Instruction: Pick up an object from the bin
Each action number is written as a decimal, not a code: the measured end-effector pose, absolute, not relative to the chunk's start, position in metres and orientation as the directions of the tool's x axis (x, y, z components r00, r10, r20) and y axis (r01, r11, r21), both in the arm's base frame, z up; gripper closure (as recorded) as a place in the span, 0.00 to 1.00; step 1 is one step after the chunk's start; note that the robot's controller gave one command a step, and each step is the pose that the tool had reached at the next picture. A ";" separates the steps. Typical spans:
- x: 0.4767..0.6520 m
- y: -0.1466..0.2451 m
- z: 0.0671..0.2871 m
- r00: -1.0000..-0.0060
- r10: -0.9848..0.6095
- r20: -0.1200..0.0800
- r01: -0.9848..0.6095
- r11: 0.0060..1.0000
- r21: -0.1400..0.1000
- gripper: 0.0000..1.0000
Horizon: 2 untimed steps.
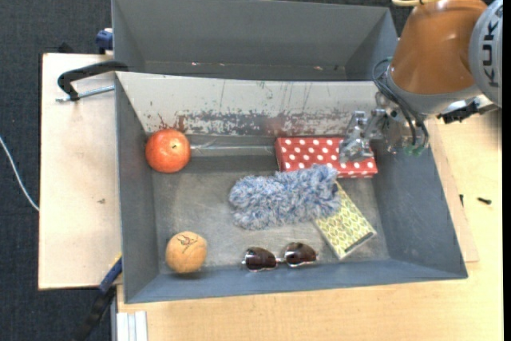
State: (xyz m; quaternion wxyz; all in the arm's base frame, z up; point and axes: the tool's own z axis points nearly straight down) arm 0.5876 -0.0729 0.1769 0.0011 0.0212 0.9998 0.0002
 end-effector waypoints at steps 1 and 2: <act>0.590 -0.065 0.159 -0.999 0.046 -0.016 0.046 0.999 0.000 1.00; 0.525 -0.069 0.223 -0.902 -0.432 -0.005 -0.432 0.902 -0.002 1.00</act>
Offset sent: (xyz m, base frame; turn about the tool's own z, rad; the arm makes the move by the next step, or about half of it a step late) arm -0.0642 0.0032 0.0447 -0.4907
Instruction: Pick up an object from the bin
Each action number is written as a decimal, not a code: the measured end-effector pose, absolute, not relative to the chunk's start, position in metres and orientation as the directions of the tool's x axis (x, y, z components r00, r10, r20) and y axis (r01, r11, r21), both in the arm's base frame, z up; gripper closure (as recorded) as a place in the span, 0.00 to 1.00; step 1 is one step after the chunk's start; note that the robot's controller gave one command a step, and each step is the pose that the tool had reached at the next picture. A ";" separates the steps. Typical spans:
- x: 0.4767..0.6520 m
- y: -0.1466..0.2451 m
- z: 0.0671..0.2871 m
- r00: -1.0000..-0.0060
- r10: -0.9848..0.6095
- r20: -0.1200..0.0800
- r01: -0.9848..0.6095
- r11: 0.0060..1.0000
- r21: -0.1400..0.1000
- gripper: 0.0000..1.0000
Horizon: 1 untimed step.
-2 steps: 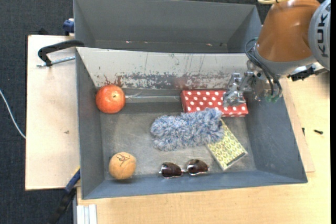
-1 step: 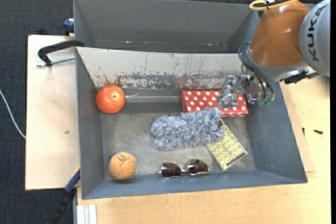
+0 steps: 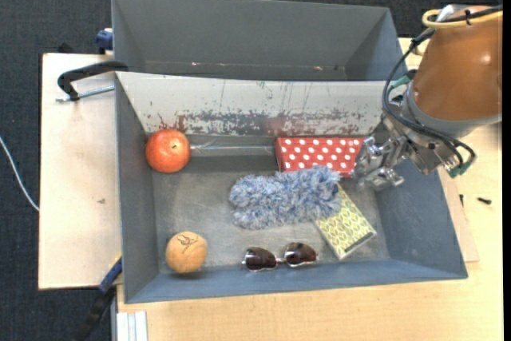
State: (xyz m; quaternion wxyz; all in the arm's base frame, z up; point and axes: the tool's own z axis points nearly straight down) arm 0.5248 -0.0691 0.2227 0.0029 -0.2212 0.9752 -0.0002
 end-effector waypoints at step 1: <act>0.525 -0.069 0.223 -0.902 -0.431 -0.005 -0.431 0.902 -0.001 0.00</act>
Offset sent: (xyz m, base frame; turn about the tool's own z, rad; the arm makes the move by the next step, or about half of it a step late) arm 0.0000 0.0000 0.0000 0.0000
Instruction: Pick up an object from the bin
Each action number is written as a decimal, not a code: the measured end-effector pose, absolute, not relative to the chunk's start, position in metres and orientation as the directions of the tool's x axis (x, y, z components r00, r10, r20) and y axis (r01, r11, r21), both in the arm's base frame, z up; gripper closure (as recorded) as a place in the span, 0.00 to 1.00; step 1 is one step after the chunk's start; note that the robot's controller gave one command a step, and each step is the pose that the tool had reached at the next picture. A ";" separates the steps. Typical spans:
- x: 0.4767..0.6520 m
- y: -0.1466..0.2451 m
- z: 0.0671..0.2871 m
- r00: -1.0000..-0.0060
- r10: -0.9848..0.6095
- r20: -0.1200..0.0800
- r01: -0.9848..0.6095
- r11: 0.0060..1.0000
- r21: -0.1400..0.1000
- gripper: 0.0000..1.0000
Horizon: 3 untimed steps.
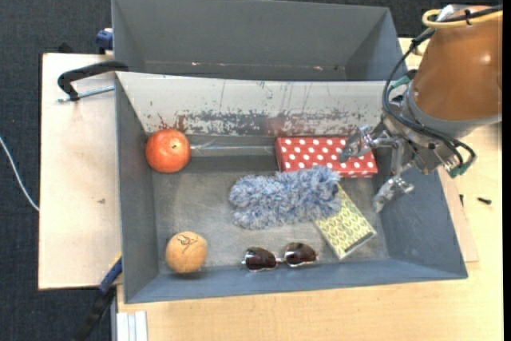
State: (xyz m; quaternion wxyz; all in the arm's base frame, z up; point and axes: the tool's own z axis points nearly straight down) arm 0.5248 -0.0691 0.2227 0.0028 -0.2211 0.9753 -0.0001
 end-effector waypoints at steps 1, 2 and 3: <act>0.525 -0.069 0.223 -0.902 -0.431 -0.005 -0.431 0.902 -0.001 0.00; 0.589 -0.059 0.113 -0.903 -0.429 -0.004 -0.429 0.903 0.001 1.00; 0.589 -0.059 0.113 -0.904 -0.429 -0.004 -0.429 0.904 0.001 1.00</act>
Offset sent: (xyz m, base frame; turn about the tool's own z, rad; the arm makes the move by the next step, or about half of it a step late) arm 0.0629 0.0092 -0.1110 0.0019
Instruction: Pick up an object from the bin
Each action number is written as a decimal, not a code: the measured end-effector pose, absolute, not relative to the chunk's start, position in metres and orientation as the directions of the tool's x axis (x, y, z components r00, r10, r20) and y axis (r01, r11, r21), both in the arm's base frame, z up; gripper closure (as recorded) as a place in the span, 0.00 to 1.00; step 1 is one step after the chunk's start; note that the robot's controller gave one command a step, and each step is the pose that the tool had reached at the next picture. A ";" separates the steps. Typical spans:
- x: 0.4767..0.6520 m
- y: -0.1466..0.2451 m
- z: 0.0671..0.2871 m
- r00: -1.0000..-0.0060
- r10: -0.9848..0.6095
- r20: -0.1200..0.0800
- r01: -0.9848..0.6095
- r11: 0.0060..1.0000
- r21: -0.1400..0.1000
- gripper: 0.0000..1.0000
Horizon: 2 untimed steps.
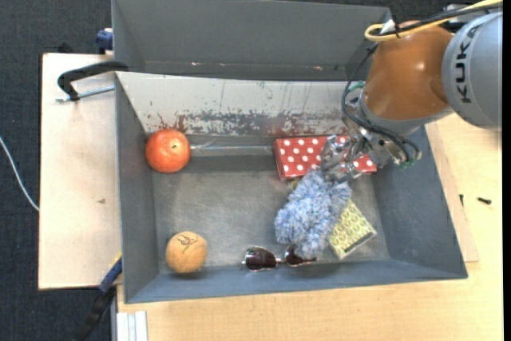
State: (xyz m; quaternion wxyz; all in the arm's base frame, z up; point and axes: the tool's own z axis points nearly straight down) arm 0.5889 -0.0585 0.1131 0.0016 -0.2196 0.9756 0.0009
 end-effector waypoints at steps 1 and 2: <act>0.591 -0.061 0.104 -0.900 -0.437 -0.007 -0.437 0.900 0.001 1.00; 0.591 -0.061 0.106 -0.898 -0.440 -0.008 -0.440 0.898 -0.001 1.00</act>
Offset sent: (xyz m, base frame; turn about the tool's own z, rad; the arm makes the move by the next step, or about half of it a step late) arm -0.0026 -0.0103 -0.0131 0.0021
